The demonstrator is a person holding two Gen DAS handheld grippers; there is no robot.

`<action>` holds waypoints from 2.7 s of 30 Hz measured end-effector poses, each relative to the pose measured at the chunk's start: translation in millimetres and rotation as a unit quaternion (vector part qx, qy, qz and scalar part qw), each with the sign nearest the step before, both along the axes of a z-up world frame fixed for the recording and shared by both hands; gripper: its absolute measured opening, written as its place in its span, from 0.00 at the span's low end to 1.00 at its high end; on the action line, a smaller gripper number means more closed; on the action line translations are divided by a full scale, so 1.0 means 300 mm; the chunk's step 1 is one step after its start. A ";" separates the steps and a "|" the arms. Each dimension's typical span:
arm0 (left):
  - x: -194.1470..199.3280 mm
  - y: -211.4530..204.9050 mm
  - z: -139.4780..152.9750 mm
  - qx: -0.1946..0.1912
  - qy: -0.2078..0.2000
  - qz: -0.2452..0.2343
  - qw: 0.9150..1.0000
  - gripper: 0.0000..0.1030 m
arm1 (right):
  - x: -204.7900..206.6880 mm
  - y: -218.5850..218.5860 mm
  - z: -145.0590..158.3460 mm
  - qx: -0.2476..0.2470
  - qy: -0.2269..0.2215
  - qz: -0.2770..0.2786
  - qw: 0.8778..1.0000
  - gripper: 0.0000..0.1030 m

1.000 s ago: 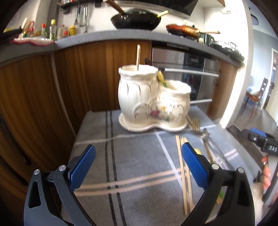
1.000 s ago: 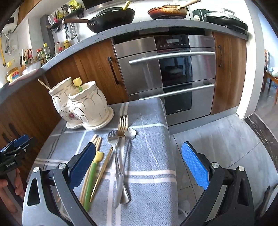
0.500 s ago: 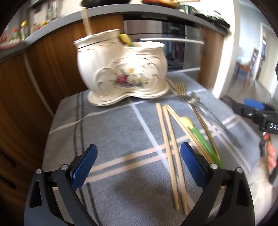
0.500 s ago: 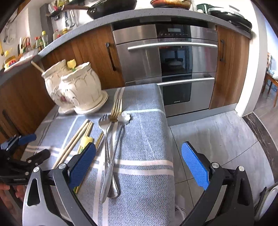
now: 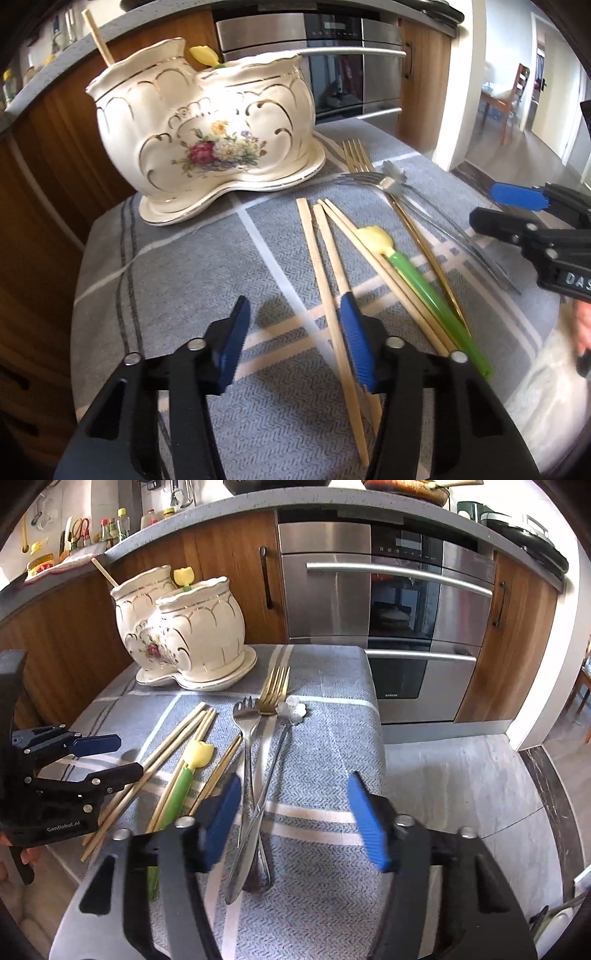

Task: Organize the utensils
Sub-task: 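Grasp another chopstick with the left tool while the right tool grasps a silver spoon, then carry the chopstick and silver spoon up and lower them into the holder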

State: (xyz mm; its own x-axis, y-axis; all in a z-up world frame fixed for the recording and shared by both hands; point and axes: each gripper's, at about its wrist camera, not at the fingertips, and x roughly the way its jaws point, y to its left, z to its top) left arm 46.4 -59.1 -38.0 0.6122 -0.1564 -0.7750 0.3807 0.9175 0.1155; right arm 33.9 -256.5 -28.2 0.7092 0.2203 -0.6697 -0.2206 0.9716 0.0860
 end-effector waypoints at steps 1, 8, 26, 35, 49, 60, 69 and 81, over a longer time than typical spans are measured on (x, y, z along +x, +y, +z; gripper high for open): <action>0.002 -0.001 -0.003 0.001 0.002 -0.003 1.000 0.46 | 0.008 0.001 -0.002 0.000 0.004 0.000 1.000 0.45; 0.031 -0.026 -0.005 0.011 0.009 -0.015 1.000 0.36 | 0.112 0.020 -0.010 0.021 0.042 0.007 0.999 0.27; 0.104 -0.075 -0.003 0.026 0.018 -0.043 0.999 0.28 | 0.216 0.096 -0.034 -0.037 0.067 0.017 0.997 0.08; 0.108 -0.074 -0.010 0.017 0.016 -0.050 0.998 0.07 | 0.199 0.079 -0.040 -0.017 0.058 0.017 0.998 0.03; 0.033 0.024 0.062 -0.037 -0.028 -0.035 0.998 0.06 | 0.109 0.013 0.053 0.043 -0.015 0.009 0.999 0.03; -0.020 0.108 0.174 -0.102 -0.094 -0.023 0.990 0.06 | 0.027 0.003 0.139 0.076 -0.101 0.019 0.992 0.03; -0.069 0.186 0.251 -0.147 -0.176 -0.006 0.973 0.07 | -0.062 0.049 0.206 0.051 -0.190 0.044 0.979 0.03; -0.132 0.272 0.382 -0.181 -0.288 0.010 0.940 0.06 | -0.105 0.115 0.342 0.060 -0.270 0.057 0.959 0.03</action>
